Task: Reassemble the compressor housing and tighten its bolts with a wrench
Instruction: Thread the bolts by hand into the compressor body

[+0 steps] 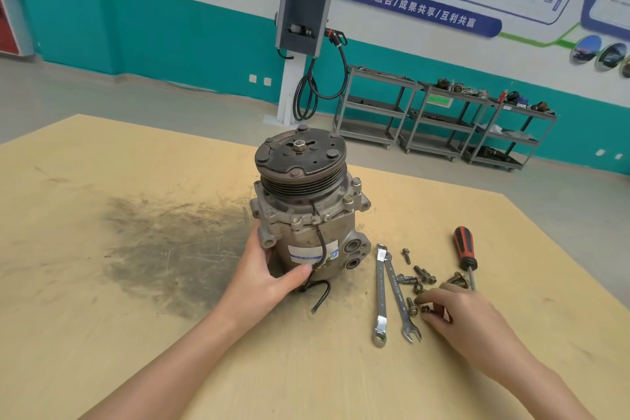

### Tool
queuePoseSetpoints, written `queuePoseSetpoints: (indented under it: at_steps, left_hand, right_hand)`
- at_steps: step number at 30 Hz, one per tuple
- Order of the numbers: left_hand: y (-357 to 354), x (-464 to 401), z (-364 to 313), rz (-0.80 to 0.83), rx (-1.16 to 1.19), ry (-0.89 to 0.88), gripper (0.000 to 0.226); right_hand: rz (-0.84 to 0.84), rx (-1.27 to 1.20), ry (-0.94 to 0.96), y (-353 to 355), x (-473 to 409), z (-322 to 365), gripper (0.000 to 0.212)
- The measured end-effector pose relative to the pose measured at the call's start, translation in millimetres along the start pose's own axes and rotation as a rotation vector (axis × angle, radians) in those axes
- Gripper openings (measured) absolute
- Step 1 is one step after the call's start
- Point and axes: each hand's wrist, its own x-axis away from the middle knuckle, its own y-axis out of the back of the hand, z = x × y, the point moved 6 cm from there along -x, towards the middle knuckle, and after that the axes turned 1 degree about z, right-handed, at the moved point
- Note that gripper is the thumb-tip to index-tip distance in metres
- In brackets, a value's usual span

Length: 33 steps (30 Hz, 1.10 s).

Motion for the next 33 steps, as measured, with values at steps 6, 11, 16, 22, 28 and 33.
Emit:
queuePoseSetpoints:
  at_steps: [6, 11, 16, 22, 28, 33]
  left_hand:
    - [-0.5, -0.2, 1.1, -0.011, -0.017, -0.004, 0.070]
    - [-0.5, 0.3, 0.2, -0.008, -0.026, -0.009, 0.073]
    - [-0.4, 2.2, -4.0, -0.011, -0.052, -0.010, 0.074]
    - [-0.8, 2.5, -4.6, -0.008, -0.044, 0.009, 0.078]
    - [1.0, 1.7, -4.6, -0.023, -0.034, 0.023, 0.079]
    - [1.7, 1.7, -4.7, -0.023, -0.040, 0.020, 0.076]
  right_hand:
    - [-0.092, 0.009, -0.001, 5.5, -6.4, 5.1, 0.009]
    - [-0.229, -0.528, 0.004, 27.2, -7.4, 9.1, 0.011]
    - [-0.293, -1.087, 0.118, 61.7, -10.3, 49.5, 0.007]
    - [-0.298, -1.308, 0.378, 99.0, -8.5, 123.1, 0.020]
    - [-0.352, -1.158, 0.496, 108.1, -21.7, 171.1, 0.007]
    - [-0.443, -0.910, 0.528, 105.3, -25.1, 188.5, 0.006]
